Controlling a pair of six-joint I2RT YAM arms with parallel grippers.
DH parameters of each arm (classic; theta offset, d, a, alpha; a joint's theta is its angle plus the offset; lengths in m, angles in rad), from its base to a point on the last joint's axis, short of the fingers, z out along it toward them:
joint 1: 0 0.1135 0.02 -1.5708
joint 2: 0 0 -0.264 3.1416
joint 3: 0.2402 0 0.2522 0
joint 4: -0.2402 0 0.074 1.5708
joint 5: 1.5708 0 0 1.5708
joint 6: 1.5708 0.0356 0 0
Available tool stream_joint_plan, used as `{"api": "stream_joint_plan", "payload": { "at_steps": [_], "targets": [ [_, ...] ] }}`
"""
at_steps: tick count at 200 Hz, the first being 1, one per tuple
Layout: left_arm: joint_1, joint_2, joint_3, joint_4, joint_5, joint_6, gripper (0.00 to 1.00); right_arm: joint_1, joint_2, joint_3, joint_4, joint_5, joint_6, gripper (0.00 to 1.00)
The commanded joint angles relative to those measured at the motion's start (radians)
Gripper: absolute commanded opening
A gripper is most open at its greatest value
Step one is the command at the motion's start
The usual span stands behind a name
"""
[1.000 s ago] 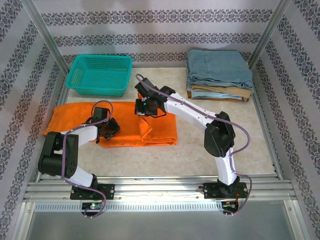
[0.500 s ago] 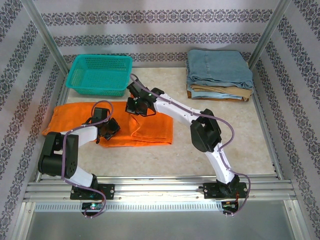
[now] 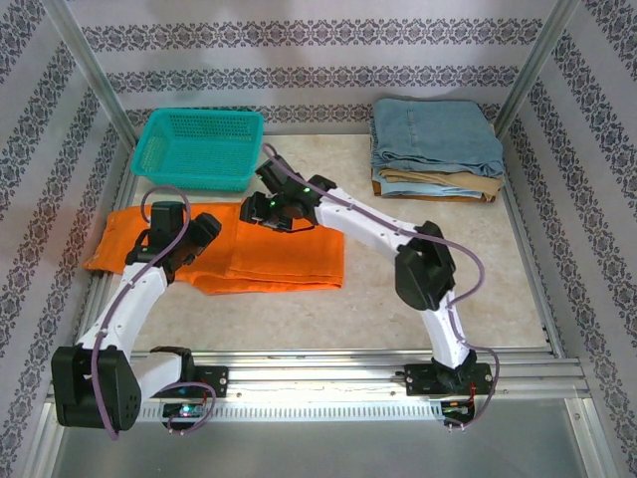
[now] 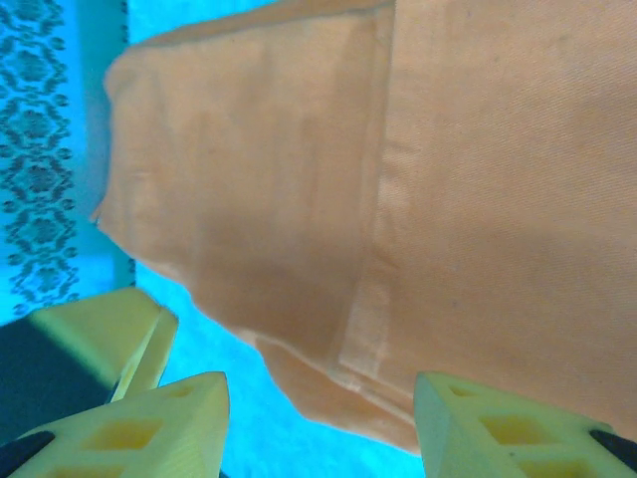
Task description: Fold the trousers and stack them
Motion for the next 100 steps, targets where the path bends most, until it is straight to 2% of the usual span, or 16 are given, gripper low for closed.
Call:
{"api": "stream_joint_plan", "payload": {
  "at_steps": [1,60,80,100],
  "targets": [
    [0.007,0.008,0.016,-0.097,-0.002,0.046,0.68,-0.059,-0.124,-0.12,-0.001,0.011,-0.08,0.54],
    [-0.056,0.125,0.042,-0.076,0.027,0.093,0.6,-0.267,-0.319,-0.532,-0.01,-0.06,-0.299,0.62],
    [-0.087,0.186,0.076,-0.075,0.031,0.115,0.57,-0.33,-0.33,-0.613,0.004,-0.105,-0.339,0.62],
    [-0.106,0.228,0.115,-0.098,0.049,0.14,0.56,-0.353,-0.337,-0.659,0.006,-0.117,-0.372,0.62]
  ]
}}
